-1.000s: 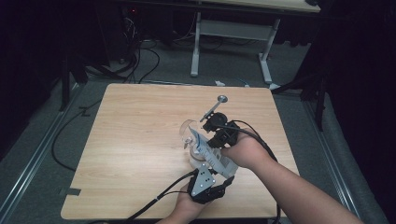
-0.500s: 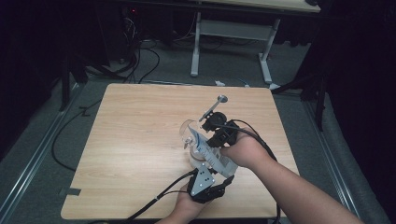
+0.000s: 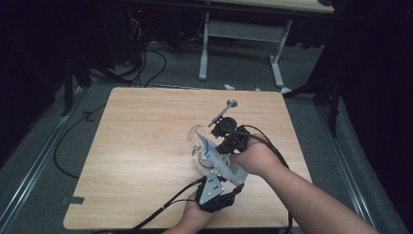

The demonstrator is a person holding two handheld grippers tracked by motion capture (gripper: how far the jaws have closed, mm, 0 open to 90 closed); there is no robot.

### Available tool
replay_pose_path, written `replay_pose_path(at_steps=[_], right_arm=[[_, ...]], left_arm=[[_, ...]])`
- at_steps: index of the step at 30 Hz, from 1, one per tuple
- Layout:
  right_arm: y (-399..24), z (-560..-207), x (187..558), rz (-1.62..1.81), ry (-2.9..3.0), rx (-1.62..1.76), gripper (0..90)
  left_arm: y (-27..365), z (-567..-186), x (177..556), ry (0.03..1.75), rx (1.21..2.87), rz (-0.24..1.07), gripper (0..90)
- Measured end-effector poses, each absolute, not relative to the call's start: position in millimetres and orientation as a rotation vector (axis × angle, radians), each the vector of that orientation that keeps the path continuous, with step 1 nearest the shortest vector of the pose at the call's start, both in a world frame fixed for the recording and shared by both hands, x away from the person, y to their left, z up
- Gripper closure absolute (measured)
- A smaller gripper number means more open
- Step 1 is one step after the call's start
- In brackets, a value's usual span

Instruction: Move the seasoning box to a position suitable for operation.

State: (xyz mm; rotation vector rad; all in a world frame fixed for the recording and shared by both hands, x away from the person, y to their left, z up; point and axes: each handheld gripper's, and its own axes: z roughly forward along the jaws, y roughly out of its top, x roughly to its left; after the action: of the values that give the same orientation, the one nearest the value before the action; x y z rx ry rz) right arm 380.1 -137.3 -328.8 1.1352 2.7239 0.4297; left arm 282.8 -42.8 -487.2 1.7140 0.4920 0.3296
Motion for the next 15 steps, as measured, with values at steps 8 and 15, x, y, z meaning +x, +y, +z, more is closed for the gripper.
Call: replay_pose_path(at_steps=[8,15], right_arm=[[-137.0,-330.1,380.8,0.433,2.730,1.129,89.6],[-137.5,-329.1,379.8,0.437,2.724,1.120,89.6]], left_arm=[[-42.7,-488.0,282.4,0.493,1.715,0.331,54.3],[-43.0,-487.8,282.3,0.494,1.708,0.329,54.3]])
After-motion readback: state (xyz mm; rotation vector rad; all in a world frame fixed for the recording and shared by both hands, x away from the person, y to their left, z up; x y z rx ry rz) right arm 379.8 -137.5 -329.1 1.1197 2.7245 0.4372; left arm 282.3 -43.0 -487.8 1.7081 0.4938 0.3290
